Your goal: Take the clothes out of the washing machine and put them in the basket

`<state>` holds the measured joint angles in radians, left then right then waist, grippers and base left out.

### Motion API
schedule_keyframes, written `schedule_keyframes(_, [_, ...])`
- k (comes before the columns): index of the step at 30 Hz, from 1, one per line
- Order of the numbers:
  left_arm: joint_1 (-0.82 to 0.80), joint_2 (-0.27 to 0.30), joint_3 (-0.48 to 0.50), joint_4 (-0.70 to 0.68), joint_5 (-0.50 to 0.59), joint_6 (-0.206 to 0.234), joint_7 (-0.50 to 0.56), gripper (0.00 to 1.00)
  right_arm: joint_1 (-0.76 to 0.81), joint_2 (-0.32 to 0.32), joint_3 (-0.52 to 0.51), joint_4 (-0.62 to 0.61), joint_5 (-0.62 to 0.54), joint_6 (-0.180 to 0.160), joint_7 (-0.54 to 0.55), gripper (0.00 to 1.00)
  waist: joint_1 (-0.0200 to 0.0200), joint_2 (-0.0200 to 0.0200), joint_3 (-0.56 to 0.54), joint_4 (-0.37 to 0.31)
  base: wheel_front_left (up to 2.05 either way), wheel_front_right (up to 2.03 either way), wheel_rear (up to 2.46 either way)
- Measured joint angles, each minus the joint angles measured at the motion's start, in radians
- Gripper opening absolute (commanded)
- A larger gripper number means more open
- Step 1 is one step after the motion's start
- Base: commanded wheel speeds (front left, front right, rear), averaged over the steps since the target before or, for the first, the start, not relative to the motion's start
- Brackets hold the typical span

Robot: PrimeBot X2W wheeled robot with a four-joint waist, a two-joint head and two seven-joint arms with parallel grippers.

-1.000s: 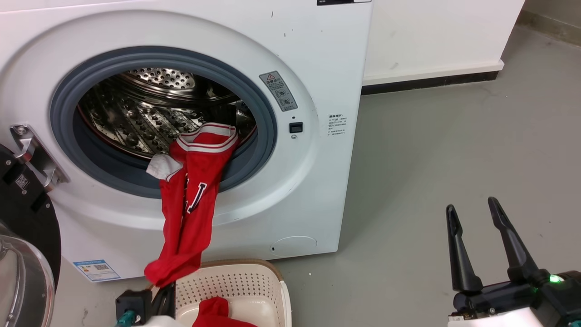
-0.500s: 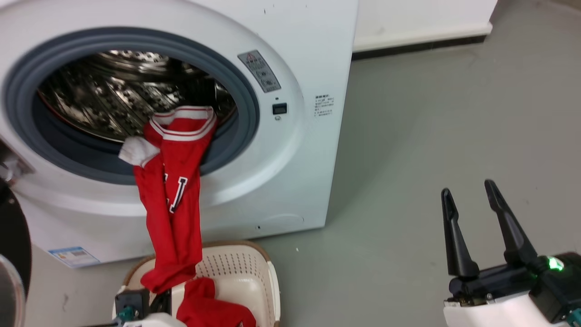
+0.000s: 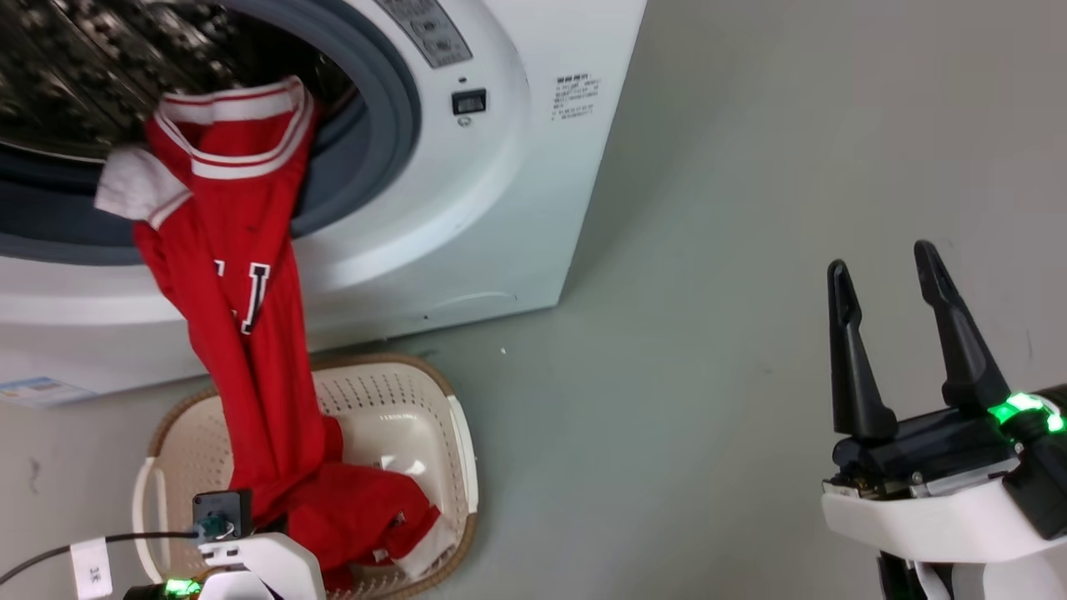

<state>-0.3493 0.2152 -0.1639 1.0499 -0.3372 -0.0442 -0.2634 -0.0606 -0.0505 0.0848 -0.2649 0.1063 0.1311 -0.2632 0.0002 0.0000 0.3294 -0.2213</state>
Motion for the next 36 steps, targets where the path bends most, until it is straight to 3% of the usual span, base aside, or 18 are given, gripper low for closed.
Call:
schedule_keyframes(16, [-0.177,0.003,-0.010,0.179,0.003,-0.013,-0.001,0.00,-0.087,0.000,-0.014,-0.024,0.017,0.000,0.000,1.00,0.0000,0.0000,0.208,-0.026,0.00,0.00,0.00])
schedule_keyframes(29, [-0.232,0.000,-0.027,0.223,-0.001,-0.003,0.025,0.00,-0.110,0.000,-0.020,-0.027,0.021,0.000,0.000,1.00,-0.0001,0.0000,0.253,-0.031,0.00,0.00,0.00])
schedule_keyframes(30, [-0.232,-0.001,-0.027,0.226,-0.005,-0.005,0.039,0.09,-0.110,0.000,-0.020,-0.027,0.021,0.000,0.000,1.00,-0.0001,0.0000,0.254,-0.031,0.00,0.00,0.00])
schedule_keyframes(31, [-0.233,0.000,-0.033,0.228,-0.002,-0.001,0.038,0.48,-0.110,0.000,-0.020,-0.027,0.021,0.000,0.000,1.00,-0.0001,0.0000,0.254,-0.031,0.00,0.00,0.00])
schedule_keyframes(32, [-0.233,-0.001,-0.039,0.230,0.003,0.003,0.037,1.00,-0.110,0.000,-0.020,-0.027,0.021,0.000,0.000,1.00,-0.0001,0.0000,0.252,-0.031,0.00,0.00,0.00])
schedule_keyframes(36, [-0.231,-0.005,-0.044,0.233,0.000,0.002,0.038,1.00,-0.110,0.000,-0.021,-0.021,0.020,0.000,0.000,1.00,-0.0001,0.0000,0.236,-0.028,0.00,0.00,0.00])
